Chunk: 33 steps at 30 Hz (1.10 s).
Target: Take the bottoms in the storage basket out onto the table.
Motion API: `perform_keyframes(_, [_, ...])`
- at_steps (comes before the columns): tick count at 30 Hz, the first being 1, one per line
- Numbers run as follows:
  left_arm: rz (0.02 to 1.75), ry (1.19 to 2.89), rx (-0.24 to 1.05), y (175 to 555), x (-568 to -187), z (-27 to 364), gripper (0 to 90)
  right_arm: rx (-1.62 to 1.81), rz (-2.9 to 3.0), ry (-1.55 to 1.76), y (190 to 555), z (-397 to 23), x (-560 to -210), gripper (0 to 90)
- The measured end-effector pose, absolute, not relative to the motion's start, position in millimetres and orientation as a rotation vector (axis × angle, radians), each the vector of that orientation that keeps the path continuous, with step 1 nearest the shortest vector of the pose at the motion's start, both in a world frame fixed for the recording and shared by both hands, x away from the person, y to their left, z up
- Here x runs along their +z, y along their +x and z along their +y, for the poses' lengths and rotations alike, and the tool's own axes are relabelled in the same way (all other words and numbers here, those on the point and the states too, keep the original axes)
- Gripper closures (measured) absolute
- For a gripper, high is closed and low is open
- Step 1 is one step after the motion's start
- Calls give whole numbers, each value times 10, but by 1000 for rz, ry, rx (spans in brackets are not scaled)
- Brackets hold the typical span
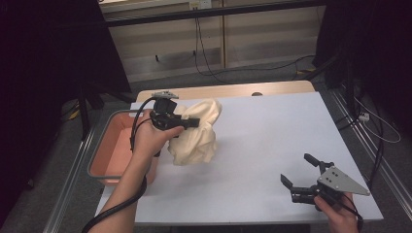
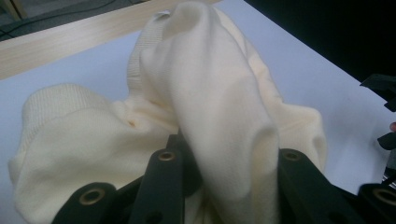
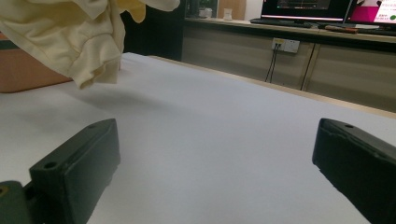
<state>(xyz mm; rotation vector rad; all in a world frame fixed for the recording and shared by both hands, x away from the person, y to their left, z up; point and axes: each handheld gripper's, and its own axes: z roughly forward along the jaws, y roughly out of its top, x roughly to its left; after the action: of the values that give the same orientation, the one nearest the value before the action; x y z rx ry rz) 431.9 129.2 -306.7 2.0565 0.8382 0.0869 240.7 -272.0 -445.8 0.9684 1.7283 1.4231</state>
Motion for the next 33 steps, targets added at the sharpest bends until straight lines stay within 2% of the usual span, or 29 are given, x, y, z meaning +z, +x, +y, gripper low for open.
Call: perform_keyframes(33, [815,2029,78,4272,-3459,1131,731,1423,1731,967,2406,-2718,-4457,4])
